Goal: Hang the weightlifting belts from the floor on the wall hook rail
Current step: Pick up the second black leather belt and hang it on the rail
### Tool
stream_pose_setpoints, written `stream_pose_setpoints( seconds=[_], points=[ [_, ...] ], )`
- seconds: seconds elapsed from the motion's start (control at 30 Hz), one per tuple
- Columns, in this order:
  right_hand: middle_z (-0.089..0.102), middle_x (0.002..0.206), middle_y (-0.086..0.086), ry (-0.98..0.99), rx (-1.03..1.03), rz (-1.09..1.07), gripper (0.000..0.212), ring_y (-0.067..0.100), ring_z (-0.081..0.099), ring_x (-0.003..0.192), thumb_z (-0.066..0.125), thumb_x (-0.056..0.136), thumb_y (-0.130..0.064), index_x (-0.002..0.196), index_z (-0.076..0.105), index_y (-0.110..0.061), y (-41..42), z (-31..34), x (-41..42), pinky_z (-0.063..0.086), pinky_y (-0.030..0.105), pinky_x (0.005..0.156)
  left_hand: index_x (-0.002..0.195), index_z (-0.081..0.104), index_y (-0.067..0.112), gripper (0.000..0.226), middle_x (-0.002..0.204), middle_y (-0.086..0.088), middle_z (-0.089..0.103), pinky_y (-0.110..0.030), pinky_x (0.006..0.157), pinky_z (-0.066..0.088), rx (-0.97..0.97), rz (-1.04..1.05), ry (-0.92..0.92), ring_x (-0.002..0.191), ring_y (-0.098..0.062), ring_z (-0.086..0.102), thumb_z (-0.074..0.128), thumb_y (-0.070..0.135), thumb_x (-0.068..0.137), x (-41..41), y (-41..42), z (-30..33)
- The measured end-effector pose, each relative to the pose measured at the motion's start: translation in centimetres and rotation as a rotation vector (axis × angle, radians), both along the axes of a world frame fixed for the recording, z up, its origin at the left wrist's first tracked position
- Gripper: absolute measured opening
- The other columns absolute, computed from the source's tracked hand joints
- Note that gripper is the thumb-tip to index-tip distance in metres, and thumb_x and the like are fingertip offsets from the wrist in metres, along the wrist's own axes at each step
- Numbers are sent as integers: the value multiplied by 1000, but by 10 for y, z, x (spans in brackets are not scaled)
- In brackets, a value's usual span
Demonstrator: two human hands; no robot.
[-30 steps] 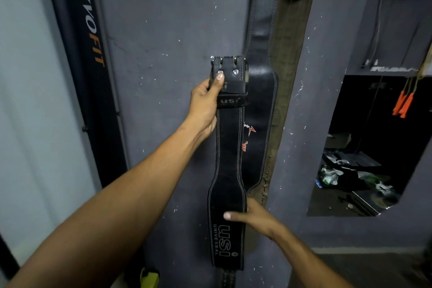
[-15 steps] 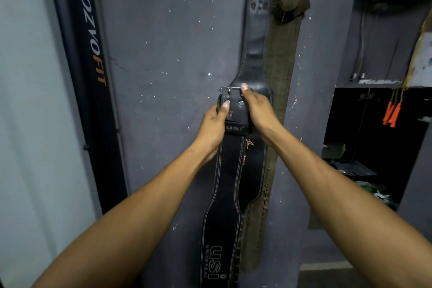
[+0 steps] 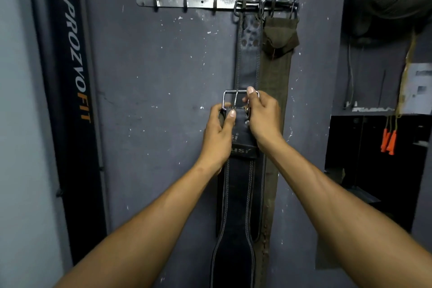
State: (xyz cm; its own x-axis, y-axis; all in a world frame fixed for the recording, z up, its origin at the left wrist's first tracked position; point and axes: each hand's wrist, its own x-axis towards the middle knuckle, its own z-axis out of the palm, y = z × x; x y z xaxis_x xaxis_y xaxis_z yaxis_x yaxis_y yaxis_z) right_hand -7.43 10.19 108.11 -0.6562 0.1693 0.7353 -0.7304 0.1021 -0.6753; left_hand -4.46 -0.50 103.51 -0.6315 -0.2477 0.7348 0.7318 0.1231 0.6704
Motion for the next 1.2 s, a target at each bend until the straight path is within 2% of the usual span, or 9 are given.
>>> stream_pose_setpoints(
  seconds=[0.2,0.37,0.5,0.67,0.77,0.87,1.0,1.1,1.2],
  points=[
    [59,65,-4,50,85,62,40,14,53,63,55,104,-43,74,61,-17,-11,63,-23,41,33,65,108,65,35,25,110,-12,75,-61,94,57,125,72,29,106,-41,71,59,49,88,-31,-5,66],
    [62,73,-3,224,237,-65,34,19,58,78,53,107,-37,88,66,-12,-13,121,-35,32,31,67,126,61,23,43,113,-5,74,-56,96,57,111,193,120,94,-22,69,57,45,90,-53,-13,126],
    [67,82,11,245,322,-130,37,33,65,90,48,109,-37,82,58,-14,-17,169,-55,37,32,70,145,48,35,47,124,-4,71,-46,99,57,51,277,159,108,-26,70,57,38,99,-71,-19,171],
    [72,90,17,218,390,-215,54,36,65,103,43,111,-38,65,51,-11,-20,214,-62,33,33,74,150,48,26,46,103,15,60,-26,93,49,9,370,216,103,-15,61,57,24,104,-89,-25,222],
    [69,123,29,198,414,-218,53,42,62,119,41,111,-39,101,69,5,-26,236,-74,42,37,84,150,49,26,47,117,4,65,-25,93,48,-14,420,205,106,-18,62,57,23,104,-97,-28,244],
    [61,138,33,167,448,-232,54,46,57,128,40,111,-39,124,66,6,-34,252,-86,46,40,98,150,50,26,47,123,-10,70,-27,95,52,-15,459,208,104,-23,65,57,23,104,-107,-33,259],
    [53,149,29,110,486,-275,52,46,52,136,42,111,-38,138,57,4,-42,266,-99,45,41,107,150,49,27,45,114,-2,63,1,54,37,-38,470,179,71,0,51,54,21,105,-122,-42,266],
    [52,151,27,68,522,-330,51,45,52,137,43,110,-38,141,55,1,-49,270,-102,45,42,109,149,51,26,45,111,3,62,3,50,38,-56,464,155,68,6,51,54,19,105,-133,-52,266],
    [54,150,27,47,578,-357,43,44,53,137,46,110,-27,139,58,2,-49,273,-99,46,41,109,148,52,28,44,111,2,67,-7,62,46,-82,455,144,78,-6,61,55,20,105,-132,-55,270]
  ],
)
